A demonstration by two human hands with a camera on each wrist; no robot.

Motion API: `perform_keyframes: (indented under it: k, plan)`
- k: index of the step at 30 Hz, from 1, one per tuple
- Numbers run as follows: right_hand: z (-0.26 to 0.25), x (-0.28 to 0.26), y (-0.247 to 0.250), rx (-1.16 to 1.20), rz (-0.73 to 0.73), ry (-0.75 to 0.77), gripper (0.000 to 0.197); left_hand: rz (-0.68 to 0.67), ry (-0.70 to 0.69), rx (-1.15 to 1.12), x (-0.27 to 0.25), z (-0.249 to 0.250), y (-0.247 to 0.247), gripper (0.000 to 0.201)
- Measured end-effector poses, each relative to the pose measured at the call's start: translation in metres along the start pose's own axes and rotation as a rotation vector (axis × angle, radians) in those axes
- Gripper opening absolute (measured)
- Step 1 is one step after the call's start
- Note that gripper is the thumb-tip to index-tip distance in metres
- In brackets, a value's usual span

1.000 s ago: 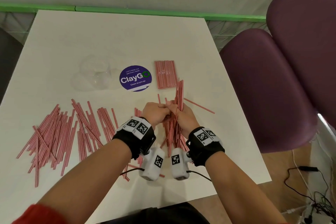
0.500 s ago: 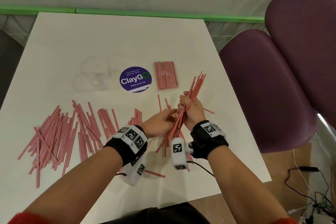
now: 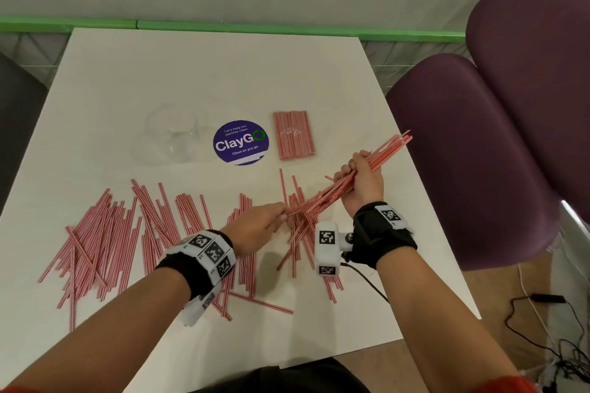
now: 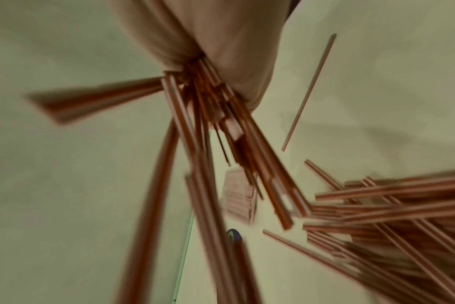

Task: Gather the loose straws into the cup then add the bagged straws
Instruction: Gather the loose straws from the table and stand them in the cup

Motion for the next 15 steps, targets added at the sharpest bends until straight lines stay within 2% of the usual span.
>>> perform_keyframes:
  k: [4, 8, 10, 12, 15]
  plan:
    - [-0.018, 0.004, 0.010, -0.034, 0.090, 0.129, 0.014, 0.055, 0.033, -0.012, -0.006, -0.020, 0.018, 0.022]
    - [-0.015, 0.005, 0.015, -0.075, 0.115, 0.174, 0.050, 0.209, 0.032, -0.254, -0.003, -0.017, 0.039, 0.025]
    - [-0.012, 0.005, 0.012, -0.096, 0.097, 0.193, 0.056, 0.297, 0.058, -0.403, 0.004, -0.016, 0.046, 0.025]
    - [-0.007, 0.000, 0.004, -0.141, 0.036, 0.186, 0.046, 0.357, 0.110, -0.517, 0.010, -0.014, 0.048, 0.024]
    - [0.009, -0.016, -0.014, -0.287, -0.083, 0.164, 0.008, 0.342, 0.119, -0.491, 0.021, 0.003, 0.039, 0.027]
Point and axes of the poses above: each hand's wrist, its own x-axis towards the middle knuckle, its own y-axis out of the back of the hand, z = x × y, the point moved 10 cm from there along x, towards the middle knuckle, and after that the axes turned 10 degrees about z, right-handed, at the moved point
